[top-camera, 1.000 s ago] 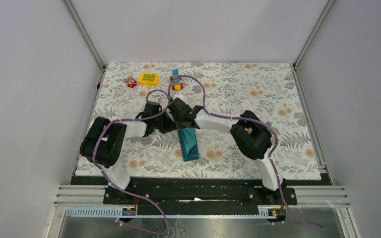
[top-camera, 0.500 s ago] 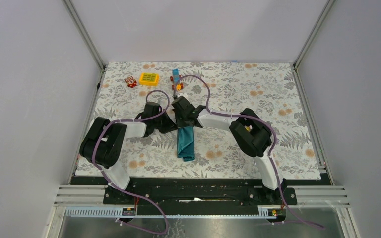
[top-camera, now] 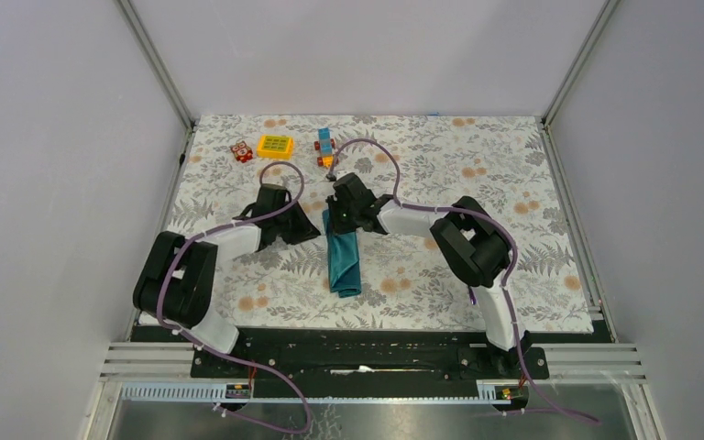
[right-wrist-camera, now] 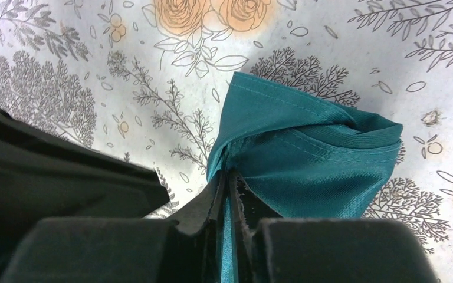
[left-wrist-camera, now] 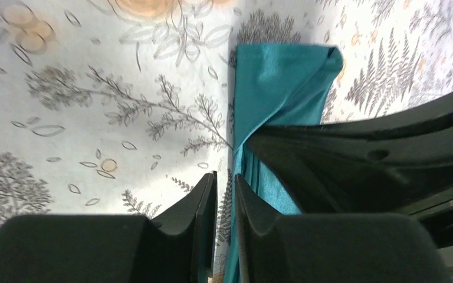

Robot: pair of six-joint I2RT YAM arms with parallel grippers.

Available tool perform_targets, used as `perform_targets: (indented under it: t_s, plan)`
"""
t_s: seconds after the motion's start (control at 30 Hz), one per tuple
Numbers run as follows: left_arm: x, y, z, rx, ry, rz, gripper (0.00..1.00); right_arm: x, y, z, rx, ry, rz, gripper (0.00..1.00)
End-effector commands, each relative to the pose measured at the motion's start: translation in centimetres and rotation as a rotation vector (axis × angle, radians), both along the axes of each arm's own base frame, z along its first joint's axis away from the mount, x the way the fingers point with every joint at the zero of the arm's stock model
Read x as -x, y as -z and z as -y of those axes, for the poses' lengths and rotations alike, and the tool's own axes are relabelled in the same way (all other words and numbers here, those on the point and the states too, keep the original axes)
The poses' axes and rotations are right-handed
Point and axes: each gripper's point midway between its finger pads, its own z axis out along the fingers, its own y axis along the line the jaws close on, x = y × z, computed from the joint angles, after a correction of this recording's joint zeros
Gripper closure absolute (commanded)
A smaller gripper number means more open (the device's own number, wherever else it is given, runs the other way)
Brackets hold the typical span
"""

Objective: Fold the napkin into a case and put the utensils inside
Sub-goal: Stuff the top corner of the smaller-rectangle-folded napkin at the center of the board.

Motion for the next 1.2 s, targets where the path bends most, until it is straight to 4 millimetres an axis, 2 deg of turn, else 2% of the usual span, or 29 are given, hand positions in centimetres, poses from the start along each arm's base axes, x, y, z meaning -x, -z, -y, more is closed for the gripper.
perform_targets:
  t_s: [0.0,0.03,0.1,0.23,0.33,0.5,0.57,0.63,0.73,0.8,1.0,1.17]
  plan:
    - [-3.5,-4.1,-0.5,0.015,-0.008,0.119,0.77,1.9,-1.5,0.0,-0.044,-0.096,-0.046,0.85]
    - [-3.9,-4.3,-0.3,0.026,-0.002,0.121,0.77,2.0,-1.6,0.2,-0.045,-0.097,-0.047,0.78]
    - [-4.7,-4.7,0.3,0.053,0.008,0.124,0.76,2.2,-2.3,0.2,-0.057,-0.101,-0.043,0.70]
    - [-5.6,-4.4,1.2,0.095,0.017,0.113,0.80,2.3,-4.2,0.3,-0.069,-0.097,-0.038,0.70]
    - [-6.0,-4.3,1.5,0.103,0.020,0.112,0.81,2.0,-5.2,1.1,-0.067,-0.061,-0.040,0.70]
    - [-6.4,-4.2,1.5,0.084,0.032,0.114,0.80,0.5,-5.1,2.8,-0.153,0.055,-0.111,0.67]
    - [-6.5,-4.2,1.4,0.073,0.032,0.115,0.79,-0.4,-5.0,2.5,-0.231,0.080,-0.145,0.67]
    - [-6.6,-4.0,1.3,0.063,0.037,0.107,0.79,-0.9,-4.6,2.2,-0.269,0.098,-0.178,0.73]
    - [-7.0,-3.7,1.1,0.041,0.036,0.108,0.79,-1.4,-3.6,1.8,-0.278,0.113,-0.196,0.91]
    - [-6.8,-3.1,1.0,0.026,0.042,0.080,0.78,-1.6,-2.7,1.7,-0.273,0.123,-0.207,0.97]
    - [-7.4,-2.5,1.4,0.026,0.058,0.067,0.79,-2.0,-0.3,1.0,-0.276,0.134,-0.245,1.00]
    - [-7.1,-2.2,2.5,0.039,0.081,0.066,0.81,-2.7,0.0,0.6,-0.285,0.150,-0.240,1.00]
